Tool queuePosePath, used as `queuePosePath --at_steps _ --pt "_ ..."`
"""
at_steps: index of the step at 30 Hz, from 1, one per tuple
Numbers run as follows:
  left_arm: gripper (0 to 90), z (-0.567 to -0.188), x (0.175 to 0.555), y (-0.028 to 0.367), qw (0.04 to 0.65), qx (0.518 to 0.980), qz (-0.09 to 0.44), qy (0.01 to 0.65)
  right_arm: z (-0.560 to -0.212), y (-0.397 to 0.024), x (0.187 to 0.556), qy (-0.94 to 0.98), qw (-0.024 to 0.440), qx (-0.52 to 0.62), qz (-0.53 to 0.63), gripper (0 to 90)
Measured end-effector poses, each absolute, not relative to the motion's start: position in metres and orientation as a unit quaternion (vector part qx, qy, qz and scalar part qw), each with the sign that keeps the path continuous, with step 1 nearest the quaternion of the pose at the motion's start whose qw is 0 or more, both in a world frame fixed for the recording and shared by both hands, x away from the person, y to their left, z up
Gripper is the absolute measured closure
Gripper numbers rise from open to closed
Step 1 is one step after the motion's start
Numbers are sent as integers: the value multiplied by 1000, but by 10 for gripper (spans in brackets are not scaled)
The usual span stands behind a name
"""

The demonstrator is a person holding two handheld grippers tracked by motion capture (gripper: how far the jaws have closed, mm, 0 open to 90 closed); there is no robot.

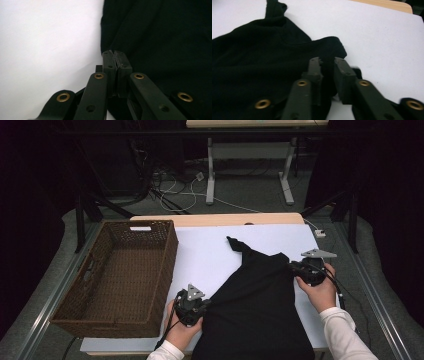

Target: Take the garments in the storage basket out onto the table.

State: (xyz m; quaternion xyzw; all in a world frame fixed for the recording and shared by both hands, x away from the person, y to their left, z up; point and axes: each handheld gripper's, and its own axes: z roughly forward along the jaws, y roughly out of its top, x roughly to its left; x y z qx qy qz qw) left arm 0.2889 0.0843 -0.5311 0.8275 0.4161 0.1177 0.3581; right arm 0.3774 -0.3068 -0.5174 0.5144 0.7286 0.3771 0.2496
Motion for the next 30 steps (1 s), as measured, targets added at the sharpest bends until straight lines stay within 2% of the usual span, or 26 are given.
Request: queuePosePath --at_steps 5,13,18,19,21,23,26,30 --pt "885 -538 292 89 345 828 111 428 -513 -305 356 730 261 510 373 671" --pt "883 -540 293 89 350 827 109 427 -532 -308 326 747 195 542 332 629" --pt "882 -541 293 89 351 826 108 428 -544 -307 322 755 168 546 324 629" --pt "882 -541 293 89 352 825 107 428 -546 -304 322 757 161 546 320 636" --pt "882 -542 294 89 353 825 106 428 -551 -298 321 769 168 533 309 723" --pt "882 -542 294 89 353 825 107 428 -550 -293 320 777 166 523 310 872" --pt "882 -542 293 89 353 825 107 427 -549 -291 320 778 159 526 304 889" --pt "882 -541 294 89 365 821 104 426 -543 -299 321 778 173 526 297 892"
